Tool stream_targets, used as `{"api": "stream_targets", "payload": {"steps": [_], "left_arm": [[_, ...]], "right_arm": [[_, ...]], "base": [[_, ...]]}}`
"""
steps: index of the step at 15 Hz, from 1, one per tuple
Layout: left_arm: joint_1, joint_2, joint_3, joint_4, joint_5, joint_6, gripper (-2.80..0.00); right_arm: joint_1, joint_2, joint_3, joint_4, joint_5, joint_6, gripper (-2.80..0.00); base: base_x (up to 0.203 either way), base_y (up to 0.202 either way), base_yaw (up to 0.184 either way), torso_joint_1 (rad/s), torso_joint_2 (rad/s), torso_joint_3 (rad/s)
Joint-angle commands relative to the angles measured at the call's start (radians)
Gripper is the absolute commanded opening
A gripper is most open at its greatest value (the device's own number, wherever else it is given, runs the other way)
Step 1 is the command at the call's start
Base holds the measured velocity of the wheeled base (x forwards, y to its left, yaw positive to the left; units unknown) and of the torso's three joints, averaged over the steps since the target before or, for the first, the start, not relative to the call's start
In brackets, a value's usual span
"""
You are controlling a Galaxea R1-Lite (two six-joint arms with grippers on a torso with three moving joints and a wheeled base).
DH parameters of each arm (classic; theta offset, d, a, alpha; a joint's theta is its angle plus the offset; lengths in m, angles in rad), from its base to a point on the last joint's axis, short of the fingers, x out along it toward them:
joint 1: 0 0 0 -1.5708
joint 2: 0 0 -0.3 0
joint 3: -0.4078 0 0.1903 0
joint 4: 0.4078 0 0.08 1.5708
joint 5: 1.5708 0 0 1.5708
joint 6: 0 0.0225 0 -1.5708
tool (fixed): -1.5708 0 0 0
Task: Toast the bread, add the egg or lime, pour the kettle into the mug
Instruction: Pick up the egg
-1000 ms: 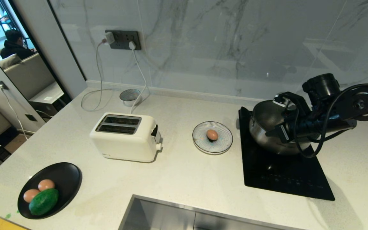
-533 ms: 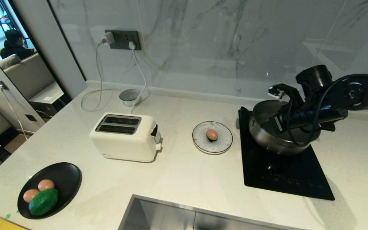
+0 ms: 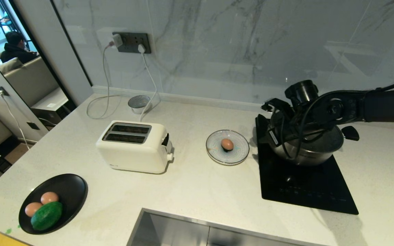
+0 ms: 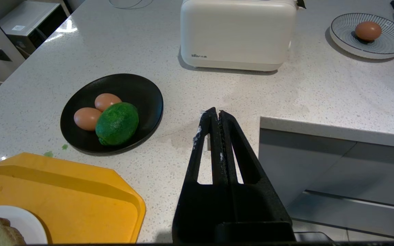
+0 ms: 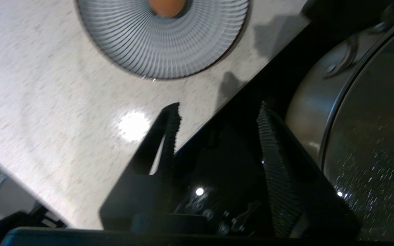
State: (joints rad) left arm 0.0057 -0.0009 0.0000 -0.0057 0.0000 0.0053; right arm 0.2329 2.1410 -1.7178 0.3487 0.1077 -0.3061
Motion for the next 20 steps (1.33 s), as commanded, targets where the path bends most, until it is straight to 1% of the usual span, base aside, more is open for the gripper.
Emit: {"api": "stream_targets", "payload": {"steps": [1,4,7,10,12,14,17,20], "left_arm": [[0.001,-0.001,0.0,0.0,0.0,0.0,-2.8],[0.001,-0.001,0.0,0.0,0.0,0.0,-2.8],[0.001,-0.001,0.0,0.0,0.0,-0.001,-2.8],[0.002,-0.001,0.001,-0.001,0.0,-0.001,-2.8],[0.001,-0.001,0.0,-0.002,0.0,-0.001,-2.8],[0.001,-0.001,0.001,0.0,0.0,0.0,-2.8],[0.0,-0.001,0.0,0.0,0.0,-0.001,-2.8],[0.0,-0.001,0.0,0.0,0.0,0.001,-2.8]], "right_arm": [[0.011,0.103,-0.086,-0.014,-0.031,-0.005,0.0],[0.018,0.169,-0.196,-0.015,-0.035,-0.004,0.0],[0.027,0.171,-0.246,-0.019,-0.028,0.003,0.0],[0.056,0.182,-0.255,-0.035,-0.03,0.004,0.0],[0.07,0.223,-0.255,-0.09,-0.036,0.004,0.0],[0.083,0.268,-0.259,-0.136,-0.059,0.004,0.0],[0.085,0.315,-0.266,-0.23,-0.072,0.003,0.0],[0.085,0.303,-0.266,-0.247,-0.071,0.008,0.0]], "base": [[0.0,0.0,0.0,0.0,0.0,0.0],[0.0,0.0,0.0,0.0,0.0,0.0],[0.0,0.0,0.0,0.0,0.0,0.0],[0.0,0.0,0.0,0.0,0.0,0.0],[0.0,0.0,0.0,0.0,0.0,0.0],[0.0,0.0,0.0,0.0,0.0,0.0],[0.0,0.0,0.0,0.0,0.0,0.0],[0.0,0.0,0.0,0.0,0.0,0.0]]}}
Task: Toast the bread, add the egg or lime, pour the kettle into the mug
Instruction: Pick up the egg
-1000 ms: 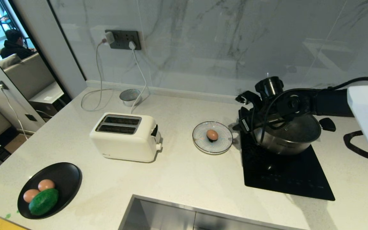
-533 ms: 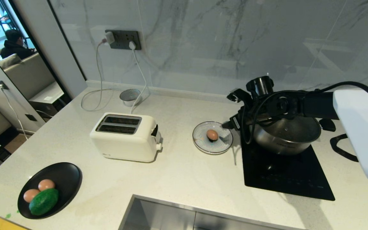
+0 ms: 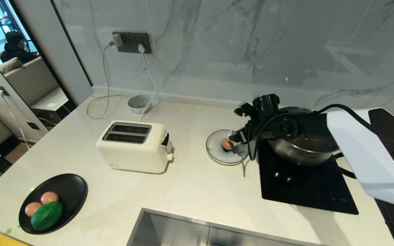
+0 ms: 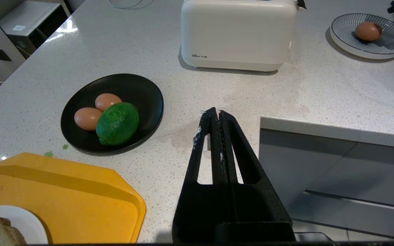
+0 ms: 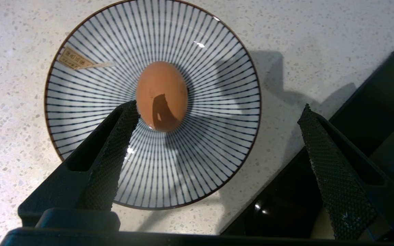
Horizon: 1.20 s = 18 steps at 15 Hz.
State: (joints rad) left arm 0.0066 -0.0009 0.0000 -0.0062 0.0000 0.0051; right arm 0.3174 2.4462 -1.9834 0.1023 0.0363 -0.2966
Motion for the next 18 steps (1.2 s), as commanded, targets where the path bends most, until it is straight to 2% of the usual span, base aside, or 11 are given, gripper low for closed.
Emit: {"api": "stream_targets", "payload": {"steps": [1,5,18], "left_arm": [[0.0,-0.001,0.0,0.0,0.0,0.0,-2.8],[0.0,-0.001,0.0,-0.001,0.0,0.0,-2.8],[0.0,-0.001,0.0,0.0,0.002,-0.001,-2.8]], "right_arm": [[0.0,-0.009,0.0,-0.001,0.001,-0.001,0.0],[0.002,-0.022,0.005,0.002,0.001,0.071,0.0],[0.037,-0.073,0.005,0.043,-0.038,0.076,0.0]], "base": [[0.0,0.0,0.0,0.0,0.0,0.0],[0.0,0.0,0.0,0.0,0.0,0.0],[0.0,0.0,0.0,0.0,0.0,-0.018]]}}
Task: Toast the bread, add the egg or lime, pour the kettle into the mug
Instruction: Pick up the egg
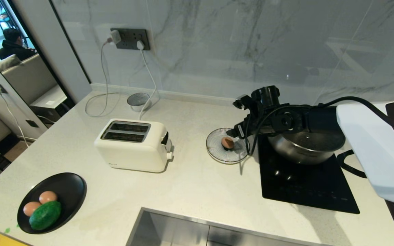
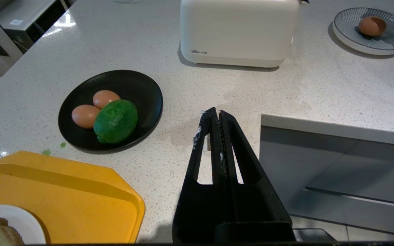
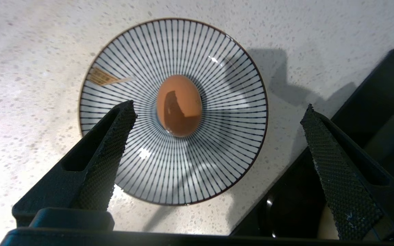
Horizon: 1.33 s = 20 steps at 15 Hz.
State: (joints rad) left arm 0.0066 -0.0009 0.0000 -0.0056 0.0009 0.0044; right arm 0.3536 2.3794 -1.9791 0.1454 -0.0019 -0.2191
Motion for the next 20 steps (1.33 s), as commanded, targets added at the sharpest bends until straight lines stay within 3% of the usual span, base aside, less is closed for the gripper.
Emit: {"api": "stream_targets", "payload": {"steps": [1,10,20], "left_arm": [[0.0,-0.001,0.0,-0.001,0.001,0.0,-2.8],[0.0,-0.001,0.0,-0.001,0.001,-0.001,-2.8],[0.0,-0.001,0.001,-0.001,0.001,-0.001,-2.8]], "right_arm": [[0.001,-0.007,0.0,0.0,0.0,-0.002,0.0],[0.047,-0.042,0.003,0.03,-0.001,0.0,0.0],[0.065,0.004,-0.003,0.025,-0.038,-0.002,0.0]], "base": [[0.0,0.0,0.0,-0.001,0.0,-0.162],[0.0,0.0,0.0,0.001,0.0,-0.191],[0.0,0.0,0.0,0.001,0.0,-0.018]]}}
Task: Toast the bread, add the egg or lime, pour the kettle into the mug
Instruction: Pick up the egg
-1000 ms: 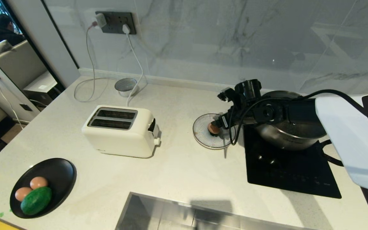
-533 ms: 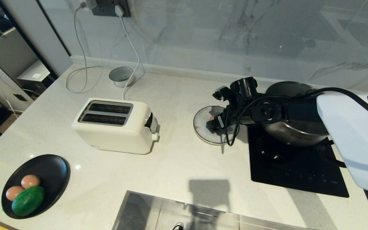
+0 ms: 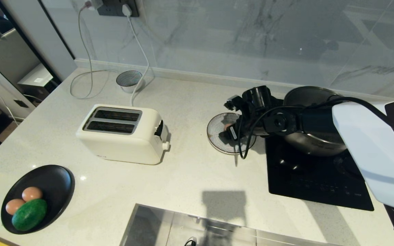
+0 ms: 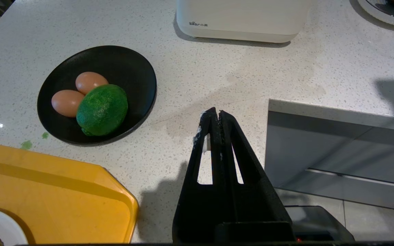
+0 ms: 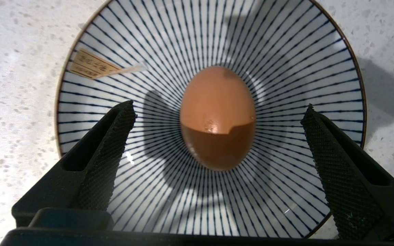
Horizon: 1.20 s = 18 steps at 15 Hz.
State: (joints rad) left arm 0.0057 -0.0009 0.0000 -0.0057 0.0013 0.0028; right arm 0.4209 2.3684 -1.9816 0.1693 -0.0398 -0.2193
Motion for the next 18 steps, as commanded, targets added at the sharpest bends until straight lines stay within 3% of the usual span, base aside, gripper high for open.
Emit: {"api": "stream_targets", "payload": {"steps": [1,14,15,18], "left_arm": [[0.0,-0.001,0.0,0.0,0.0,0.0,-2.8],[0.001,-0.001,0.0,0.0,0.0,0.0,-2.8],[0.001,-0.001,0.001,0.0,0.0,0.0,-2.8],[0.001,-0.001,0.0,0.0,0.0,0.0,-2.8]], "right_arm": [[-0.004,0.019,0.0,0.001,0.0,-0.002,0.0],[-0.014,0.029,-0.002,-0.01,0.0,-0.008,0.0],[-0.013,0.035,-0.002,-0.01,0.0,-0.008,-2.8],[-0.013,0.041,-0.005,-0.011,0.0,-0.009,-2.8]], "base": [[0.0,0.0,0.0,0.0,0.0,0.0],[0.0,0.0,0.0,0.0,0.0,0.0],[0.0,0.0,0.0,0.0,0.0,0.0],[0.0,0.0,0.0,0.0,0.0,0.0]]}}
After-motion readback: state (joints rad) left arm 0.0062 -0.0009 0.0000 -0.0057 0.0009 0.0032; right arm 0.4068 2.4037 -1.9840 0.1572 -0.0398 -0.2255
